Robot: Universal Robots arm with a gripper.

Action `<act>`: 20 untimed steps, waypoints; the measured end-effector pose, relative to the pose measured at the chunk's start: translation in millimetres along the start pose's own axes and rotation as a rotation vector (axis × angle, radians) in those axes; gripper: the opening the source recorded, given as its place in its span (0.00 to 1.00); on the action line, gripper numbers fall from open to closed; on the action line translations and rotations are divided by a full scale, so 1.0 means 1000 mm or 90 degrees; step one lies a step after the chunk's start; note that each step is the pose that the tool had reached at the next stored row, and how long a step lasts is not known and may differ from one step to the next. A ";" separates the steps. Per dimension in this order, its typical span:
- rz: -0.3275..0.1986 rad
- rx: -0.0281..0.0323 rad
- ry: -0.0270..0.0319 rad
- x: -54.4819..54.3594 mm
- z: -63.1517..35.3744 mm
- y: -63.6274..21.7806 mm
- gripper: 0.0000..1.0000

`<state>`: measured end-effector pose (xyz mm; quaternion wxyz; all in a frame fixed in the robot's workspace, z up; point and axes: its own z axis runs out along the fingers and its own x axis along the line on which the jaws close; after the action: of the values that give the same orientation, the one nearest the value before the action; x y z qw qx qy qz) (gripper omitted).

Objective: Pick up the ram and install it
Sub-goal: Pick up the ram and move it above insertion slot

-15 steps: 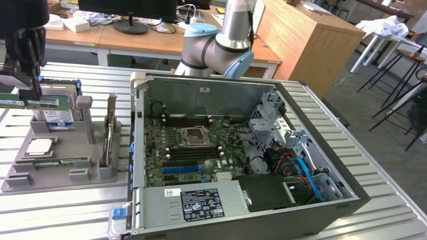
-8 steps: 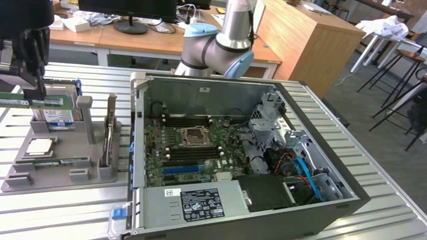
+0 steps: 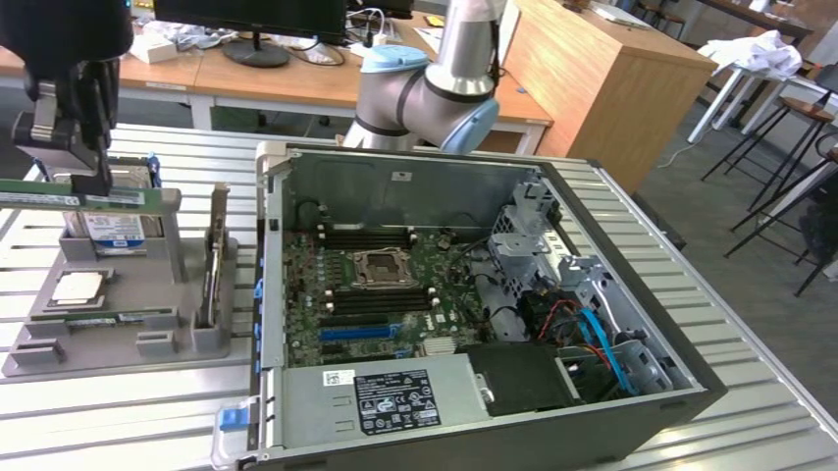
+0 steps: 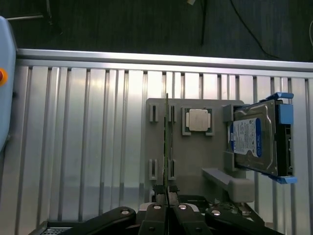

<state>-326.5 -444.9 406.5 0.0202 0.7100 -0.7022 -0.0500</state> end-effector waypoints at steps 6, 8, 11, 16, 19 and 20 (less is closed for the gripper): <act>0.000 0.0000 -0.0007 0.000 -0.0010 -0.0105 0.11; 0.000 0.0000 -0.0009 0.000 -0.0014 -0.0140 0.11; -0.001 0.0000 -0.0009 0.000 -0.0019 -0.0188 0.11; -0.001 -0.0001 -0.0009 0.000 -0.0027 -0.0272 0.11; -0.001 0.0000 -0.0009 0.000 -0.0033 -0.0335 0.11; -0.001 0.0000 -0.0009 0.000 -0.0036 -0.0356 0.11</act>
<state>-290.8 -444.9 406.5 0.0197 0.7104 -0.7017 -0.0505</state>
